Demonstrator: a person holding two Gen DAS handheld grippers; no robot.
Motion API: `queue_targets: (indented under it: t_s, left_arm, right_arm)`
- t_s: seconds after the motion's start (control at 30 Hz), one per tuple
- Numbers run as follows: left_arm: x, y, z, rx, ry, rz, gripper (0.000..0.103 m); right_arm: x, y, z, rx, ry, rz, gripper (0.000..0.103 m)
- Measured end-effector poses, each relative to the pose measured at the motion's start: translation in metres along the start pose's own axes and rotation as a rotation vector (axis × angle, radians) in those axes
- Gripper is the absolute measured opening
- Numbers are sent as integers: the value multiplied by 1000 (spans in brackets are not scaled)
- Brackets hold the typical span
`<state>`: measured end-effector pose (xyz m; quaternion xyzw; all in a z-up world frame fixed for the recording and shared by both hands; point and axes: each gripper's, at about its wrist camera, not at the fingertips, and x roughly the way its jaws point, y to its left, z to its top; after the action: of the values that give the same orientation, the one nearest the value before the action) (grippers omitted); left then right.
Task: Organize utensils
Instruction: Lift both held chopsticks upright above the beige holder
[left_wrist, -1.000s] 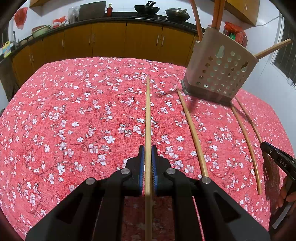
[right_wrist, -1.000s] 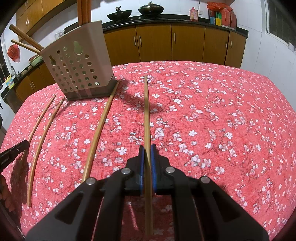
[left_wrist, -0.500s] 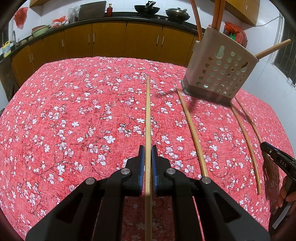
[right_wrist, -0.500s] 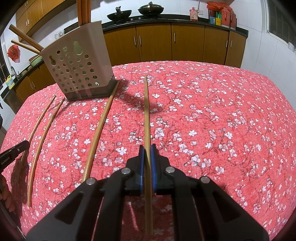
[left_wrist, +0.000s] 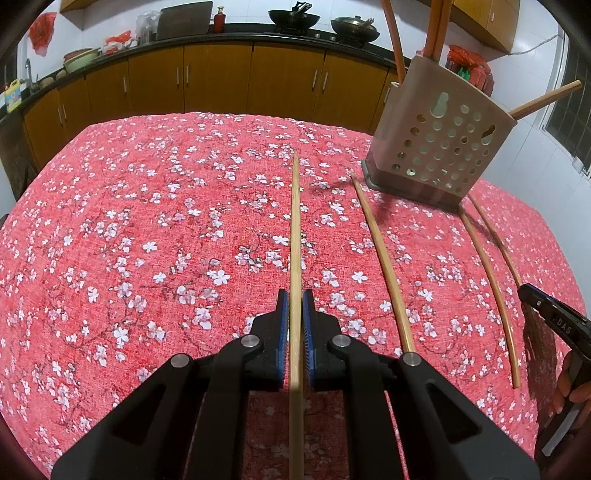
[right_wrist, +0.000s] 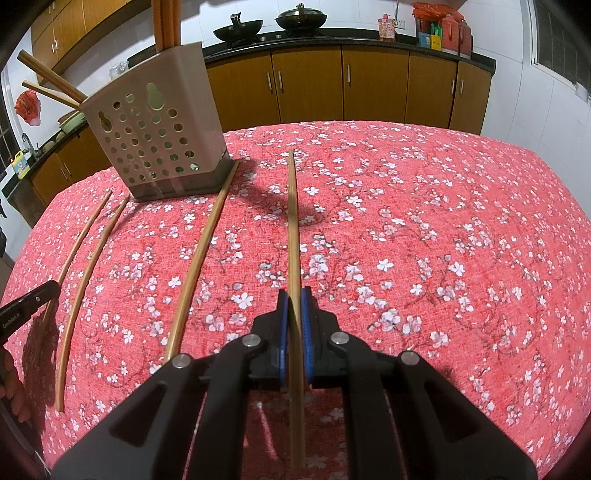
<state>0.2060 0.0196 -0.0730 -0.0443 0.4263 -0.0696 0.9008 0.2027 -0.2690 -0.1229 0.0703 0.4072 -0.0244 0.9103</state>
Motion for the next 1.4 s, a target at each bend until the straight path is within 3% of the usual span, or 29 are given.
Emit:
queue_targets:
  t_s: [0.6,0.77,1.13,1.4]
  left_arm:
    - [-11,-10,-7,68,17,35,8]
    - [-32,-8,2,59,-29,20,8]
    - [-95,-9,42,37,-209,-24,8]
    - [-113,-13,58,31,-276,-33,8]
  right_arm:
    - [-22,-2,-7,12,-32,27,8]
    - [-53,-8,1,20,-112,30,8]
    - [-112,-10,33,29,-302,33,8]
    - [-133,-9,42,20,-363,37,8]
